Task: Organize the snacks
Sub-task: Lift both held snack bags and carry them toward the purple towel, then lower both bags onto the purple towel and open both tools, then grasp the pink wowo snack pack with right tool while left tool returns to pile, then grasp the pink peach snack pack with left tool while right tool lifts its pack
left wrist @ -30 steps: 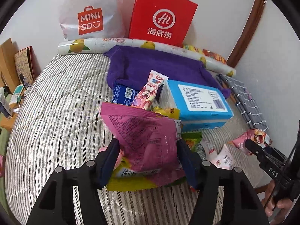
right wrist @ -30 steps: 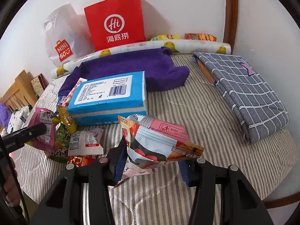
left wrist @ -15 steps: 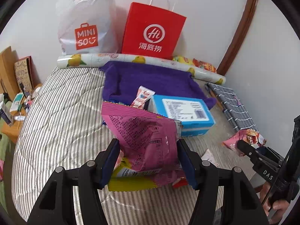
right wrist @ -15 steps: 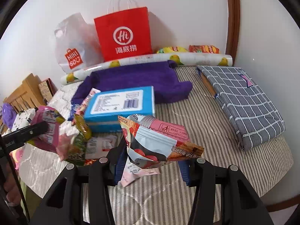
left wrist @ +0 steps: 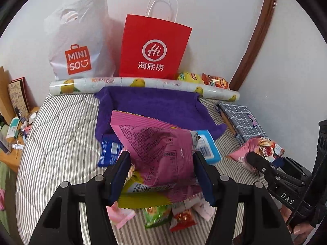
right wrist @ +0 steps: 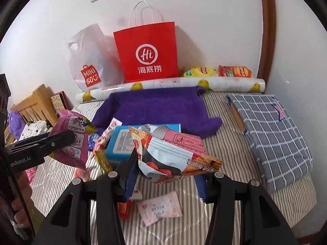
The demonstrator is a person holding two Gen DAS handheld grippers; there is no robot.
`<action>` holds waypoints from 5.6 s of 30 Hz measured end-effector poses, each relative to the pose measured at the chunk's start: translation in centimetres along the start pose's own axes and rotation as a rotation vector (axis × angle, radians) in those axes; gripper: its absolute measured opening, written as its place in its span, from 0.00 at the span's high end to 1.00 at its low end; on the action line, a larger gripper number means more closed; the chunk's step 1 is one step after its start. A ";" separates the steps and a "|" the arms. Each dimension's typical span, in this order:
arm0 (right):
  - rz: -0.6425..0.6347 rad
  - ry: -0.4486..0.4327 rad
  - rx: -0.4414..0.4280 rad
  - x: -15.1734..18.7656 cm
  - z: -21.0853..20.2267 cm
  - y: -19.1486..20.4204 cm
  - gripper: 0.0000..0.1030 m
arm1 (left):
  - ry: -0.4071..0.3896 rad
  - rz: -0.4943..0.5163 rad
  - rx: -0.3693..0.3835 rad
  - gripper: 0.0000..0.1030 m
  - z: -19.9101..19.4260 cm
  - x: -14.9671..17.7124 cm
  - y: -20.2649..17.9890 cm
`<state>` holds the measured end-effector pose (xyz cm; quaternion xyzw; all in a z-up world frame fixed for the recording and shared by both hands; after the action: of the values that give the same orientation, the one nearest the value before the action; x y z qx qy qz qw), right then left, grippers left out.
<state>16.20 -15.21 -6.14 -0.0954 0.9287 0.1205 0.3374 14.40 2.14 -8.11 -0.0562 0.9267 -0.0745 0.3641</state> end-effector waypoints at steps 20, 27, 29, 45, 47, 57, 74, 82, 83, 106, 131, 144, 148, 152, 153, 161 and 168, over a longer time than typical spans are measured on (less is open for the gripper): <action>-0.065 -0.005 -0.004 -9.0 8.0 -0.6 0.53 | 0.002 0.030 -0.070 0.41 6.3 -8.0 1.8; -0.085 -0.006 0.003 -11.7 11.7 -0.9 0.53 | -0.009 0.041 -0.095 0.41 8.5 -10.2 3.0; -0.084 -0.009 0.000 -12.2 12.4 -0.9 0.53 | -0.008 0.050 -0.093 0.42 9.3 -10.7 3.0; -0.070 0.093 0.009 -12.0 19.8 -3.1 0.53 | 0.069 0.008 -0.107 0.43 15.1 -10.9 6.0; -0.073 0.119 0.007 -11.6 20.8 -3.3 0.53 | 0.079 0.012 -0.108 0.43 15.7 -10.8 5.9; -0.070 0.214 0.015 -9.7 24.3 -4.2 0.53 | 0.129 0.005 -0.084 0.43 17.5 -10.2 5.8; -0.116 0.123 0.113 -10.9 20.0 -2.6 0.21 | 0.151 0.026 -0.024 0.38 15.7 -8.2 4.6; -0.089 0.089 0.140 -9.1 16.1 -2.0 0.21 | 0.150 0.054 -0.005 0.38 13.6 -7.0 3.3; -0.089 0.088 0.146 -8.8 15.6 -2.0 0.21 | 0.146 0.059 -0.005 0.38 13.2 -6.9 3.1; -0.009 0.089 0.132 -0.5 6.1 -1.2 0.36 | 0.127 0.065 -0.061 0.35 4.5 -1.8 2.7; -0.119 0.256 -0.113 12.1 8.8 1.6 0.07 | 0.182 0.034 -0.178 0.35 3.5 4.7 6.0; -0.189 0.204 -0.065 12.3 8.0 1.7 0.42 | 0.197 -0.011 -0.184 0.35 2.9 6.4 8.7; -0.130 0.176 -0.073 11.5 7.2 0.8 0.42 | 0.209 -0.010 -0.182 0.35 3.4 7.1 9.0; -0.135 0.140 -0.030 10.7 6.4 0.0 0.42 | 0.218 0.001 -0.140 0.35 4.0 8.1 8.6; -0.131 0.141 -0.026 10.6 6.3 -0.3 0.42 | 0.224 0.000 -0.130 0.35 4.2 8.3 8.5; -0.103 0.151 -0.002 10.8 6.5 -1.4 0.42 | 0.281 -0.058 -0.081 0.34 6.6 9.7 8.6; -0.111 0.158 0.000 11.0 6.9 -1.5 0.42 | 0.257 -0.033 -0.080 0.35 7.4 9.7 8.0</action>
<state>12.45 -15.75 -18.67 -0.1560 0.9457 0.0939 0.2694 12.01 7.74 -21.33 -0.0759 0.9669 -0.0503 0.2384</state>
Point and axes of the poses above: each gripper's, at about its wrist camera, not at the fingertips, and z roughly the way its jaws point, y to its left, x to its underside, the point moved 5 cm from there along z, roughly the way its jaws point, and after that the axes turned 4 degrees about -x, right-handed, at the moved point
